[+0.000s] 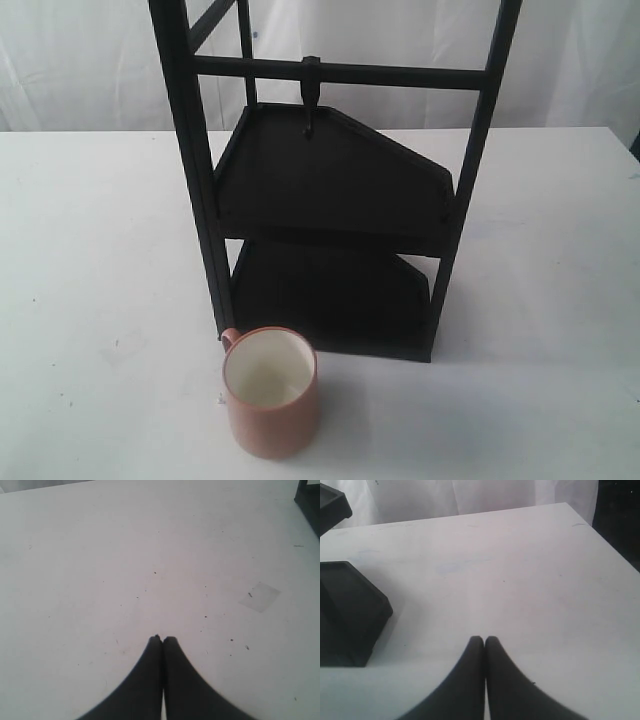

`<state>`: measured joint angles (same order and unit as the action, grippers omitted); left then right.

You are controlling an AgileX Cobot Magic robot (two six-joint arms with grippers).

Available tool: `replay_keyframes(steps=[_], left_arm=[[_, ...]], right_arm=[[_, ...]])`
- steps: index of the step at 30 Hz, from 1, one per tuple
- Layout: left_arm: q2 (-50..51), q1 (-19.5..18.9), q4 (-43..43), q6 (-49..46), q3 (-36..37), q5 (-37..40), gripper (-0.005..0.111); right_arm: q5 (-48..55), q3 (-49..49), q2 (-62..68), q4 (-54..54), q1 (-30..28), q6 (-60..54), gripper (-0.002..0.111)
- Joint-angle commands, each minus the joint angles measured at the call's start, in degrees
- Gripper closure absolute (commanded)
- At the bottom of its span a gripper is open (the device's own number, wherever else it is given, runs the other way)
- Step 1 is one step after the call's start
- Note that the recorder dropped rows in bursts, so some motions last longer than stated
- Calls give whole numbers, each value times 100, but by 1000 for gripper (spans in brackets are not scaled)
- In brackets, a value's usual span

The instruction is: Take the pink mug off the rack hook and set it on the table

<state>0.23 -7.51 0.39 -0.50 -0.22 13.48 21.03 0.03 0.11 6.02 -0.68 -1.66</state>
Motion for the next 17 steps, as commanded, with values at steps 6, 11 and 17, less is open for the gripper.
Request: replay_keyframes(steps=[6,11,17], left_arm=[[-23,19,-7,50,22,-11,107],[-23,19,-7,50,22,-11,107],[-23,19,-7,50,22,-11,107]], right_arm=[[-12,-3,-11,-2,9,-75,108],[-12,-3,-11,-2,9,-75,108],[-12,-3,-11,-6,9,50,108]])
